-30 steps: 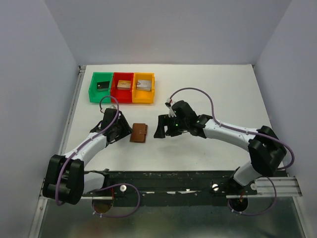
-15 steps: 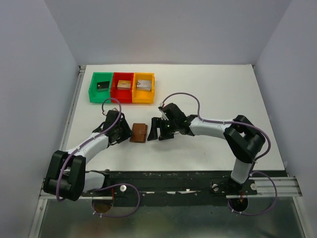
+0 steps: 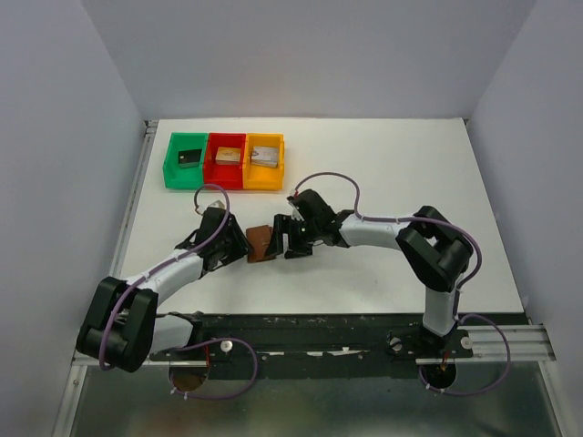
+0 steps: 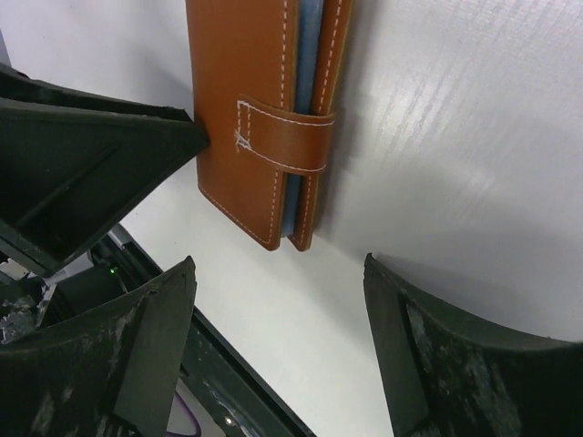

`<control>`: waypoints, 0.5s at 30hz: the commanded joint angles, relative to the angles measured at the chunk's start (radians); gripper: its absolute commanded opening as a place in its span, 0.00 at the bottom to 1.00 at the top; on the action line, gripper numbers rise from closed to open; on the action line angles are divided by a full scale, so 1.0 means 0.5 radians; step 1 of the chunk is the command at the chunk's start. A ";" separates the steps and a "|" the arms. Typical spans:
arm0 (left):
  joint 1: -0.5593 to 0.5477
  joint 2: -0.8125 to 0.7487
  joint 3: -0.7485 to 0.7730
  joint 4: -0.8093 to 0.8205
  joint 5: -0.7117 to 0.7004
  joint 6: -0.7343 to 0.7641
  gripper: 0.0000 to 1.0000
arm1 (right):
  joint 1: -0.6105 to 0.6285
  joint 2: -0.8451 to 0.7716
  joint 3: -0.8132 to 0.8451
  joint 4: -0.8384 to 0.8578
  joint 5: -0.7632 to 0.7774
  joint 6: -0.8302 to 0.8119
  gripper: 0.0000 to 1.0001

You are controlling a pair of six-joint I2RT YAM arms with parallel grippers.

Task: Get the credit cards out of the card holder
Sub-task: Open the card holder at the center of the board.

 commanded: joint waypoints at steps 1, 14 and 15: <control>-0.041 -0.022 -0.057 -0.008 0.019 -0.027 0.54 | 0.015 0.079 0.074 0.015 0.001 0.061 0.82; -0.057 -0.190 -0.104 -0.090 -0.005 -0.052 0.56 | 0.015 0.175 0.188 -0.120 0.148 0.009 0.81; -0.057 -0.224 -0.100 -0.118 -0.008 -0.061 0.56 | 0.021 0.172 0.185 -0.126 0.167 0.009 0.81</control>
